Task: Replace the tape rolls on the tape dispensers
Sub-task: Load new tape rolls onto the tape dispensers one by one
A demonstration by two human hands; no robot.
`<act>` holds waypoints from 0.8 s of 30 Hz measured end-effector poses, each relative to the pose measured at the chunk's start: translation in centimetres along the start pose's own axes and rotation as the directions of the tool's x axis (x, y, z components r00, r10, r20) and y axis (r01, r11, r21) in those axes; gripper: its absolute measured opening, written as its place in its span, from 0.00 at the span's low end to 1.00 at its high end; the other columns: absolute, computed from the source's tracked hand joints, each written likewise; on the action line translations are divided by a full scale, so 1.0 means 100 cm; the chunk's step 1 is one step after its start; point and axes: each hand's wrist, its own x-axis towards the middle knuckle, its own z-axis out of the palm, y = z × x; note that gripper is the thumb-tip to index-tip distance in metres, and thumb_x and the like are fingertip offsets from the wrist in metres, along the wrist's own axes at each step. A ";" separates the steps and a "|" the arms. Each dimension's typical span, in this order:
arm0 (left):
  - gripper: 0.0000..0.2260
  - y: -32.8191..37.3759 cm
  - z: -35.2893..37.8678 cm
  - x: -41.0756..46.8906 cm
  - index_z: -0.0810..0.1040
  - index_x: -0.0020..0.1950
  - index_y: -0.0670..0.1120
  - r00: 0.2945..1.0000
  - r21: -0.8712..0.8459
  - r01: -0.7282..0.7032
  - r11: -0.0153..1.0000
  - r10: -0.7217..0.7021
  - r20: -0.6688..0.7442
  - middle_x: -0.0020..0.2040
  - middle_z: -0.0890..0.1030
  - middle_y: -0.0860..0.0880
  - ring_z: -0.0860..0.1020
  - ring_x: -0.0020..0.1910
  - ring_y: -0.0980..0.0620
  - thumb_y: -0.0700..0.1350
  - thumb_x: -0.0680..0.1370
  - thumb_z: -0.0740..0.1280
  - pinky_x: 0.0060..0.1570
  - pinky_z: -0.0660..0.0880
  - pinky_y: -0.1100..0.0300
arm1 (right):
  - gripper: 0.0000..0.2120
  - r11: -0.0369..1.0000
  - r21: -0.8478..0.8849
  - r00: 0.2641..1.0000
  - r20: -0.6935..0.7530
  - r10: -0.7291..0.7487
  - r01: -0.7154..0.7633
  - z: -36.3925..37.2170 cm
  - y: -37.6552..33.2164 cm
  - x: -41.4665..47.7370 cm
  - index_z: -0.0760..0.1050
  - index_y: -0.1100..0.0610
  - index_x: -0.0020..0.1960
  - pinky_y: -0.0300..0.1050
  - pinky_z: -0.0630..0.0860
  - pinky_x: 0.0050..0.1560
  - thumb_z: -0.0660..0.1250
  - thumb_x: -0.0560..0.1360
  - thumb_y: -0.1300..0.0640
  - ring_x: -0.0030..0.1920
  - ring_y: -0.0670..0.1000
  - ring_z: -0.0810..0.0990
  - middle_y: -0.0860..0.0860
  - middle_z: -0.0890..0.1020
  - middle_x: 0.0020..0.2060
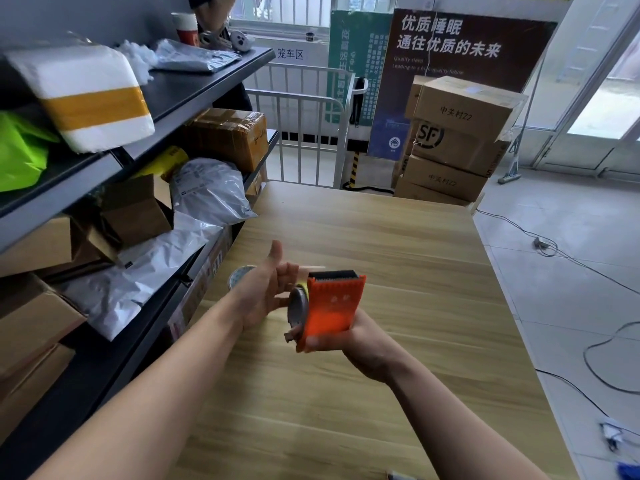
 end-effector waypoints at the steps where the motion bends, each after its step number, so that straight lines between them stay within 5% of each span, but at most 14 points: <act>1: 0.33 -0.003 -0.001 -0.001 0.82 0.50 0.48 0.997 0.064 -0.006 0.998 0.000 0.080 0.48 0.81 0.47 0.78 0.49 0.49 0.73 0.68 0.56 0.48 0.74 0.56 | 0.19 1.000 0.010 1.000 -0.001 -0.001 0.001 -0.001 0.000 0.000 0.78 0.66 0.55 0.64 0.75 0.57 0.73 0.65 0.68 0.53 0.64 0.81 0.64 0.82 0.48; 4: 0.22 -0.007 -0.001 -0.003 0.80 0.58 0.51 0.978 0.147 0.018 0.989 -0.048 0.205 0.47 0.80 0.46 0.80 0.42 0.51 0.62 0.69 0.69 0.39 0.77 0.57 | 0.21 0.998 0.062 1.000 -0.011 -0.007 0.008 -0.002 0.000 0.000 0.77 0.66 0.58 0.60 0.77 0.54 0.73 0.66 0.69 0.54 0.64 0.81 0.63 0.82 0.49; 10: 0.17 -0.006 0.004 -0.001 0.78 0.58 0.57 0.969 0.136 0.066 0.989 -0.096 0.228 0.43 0.78 0.49 0.76 0.37 0.51 0.46 0.71 0.70 0.36 0.77 0.56 | 0.25 1.000 0.014 0.999 -0.036 -0.019 0.020 0.000 -0.004 0.000 0.79 0.53 0.57 0.52 0.79 0.57 0.75 0.63 0.68 0.55 0.56 0.82 0.56 0.84 0.52; 14: 0.17 -0.001 0.007 -0.001 0.77 0.57 0.51 0.991 0.133 0.021 0.991 -0.038 0.127 0.51 0.76 0.43 0.73 0.47 0.43 0.46 0.68 0.70 0.40 0.75 0.53 | 0.31 0.999 -0.005 0.998 -0.031 -0.049 0.049 0.006 -0.010 0.000 0.78 0.53 0.59 0.46 0.79 0.55 0.81 0.57 0.55 0.56 0.53 0.82 0.57 0.84 0.54; 16: 0.17 0.001 0.004 -0.003 0.77 0.57 0.49 0.994 0.078 0.039 0.996 -0.047 0.102 0.50 0.76 0.42 0.75 0.48 0.42 0.48 0.69 0.70 0.40 0.75 0.52 | 0.43 0.998 0.026 0.996 -0.061 -0.061 0.063 0.006 -0.012 0.001 0.74 0.58 0.64 0.44 0.78 0.53 0.82 0.55 0.42 0.56 0.54 0.81 0.58 0.83 0.56; 18: 0.18 0.003 0.004 -0.005 0.76 0.59 0.47 0.994 0.061 0.089 0.994 -0.093 0.059 0.50 0.78 0.43 0.78 0.46 0.43 0.52 0.71 0.70 0.41 0.77 0.51 | 0.44 0.990 0.112 0.995 -0.063 -0.076 0.082 0.005 -0.012 0.001 0.71 0.59 0.67 0.45 0.78 0.52 0.79 0.58 0.39 0.56 0.55 0.81 0.56 0.82 0.57; 24: 0.21 0.005 0.024 -0.005 0.76 0.52 0.47 0.932 -0.057 0.293 0.954 -0.299 -0.205 0.47 0.81 0.41 0.83 0.41 0.41 0.62 0.71 0.69 0.33 0.80 0.52 | 0.34 0.986 0.142 0.990 -0.121 -0.075 0.092 0.002 0.000 0.002 0.71 0.54 0.64 0.45 0.79 0.51 0.77 0.62 0.69 0.54 0.56 0.83 0.55 0.85 0.52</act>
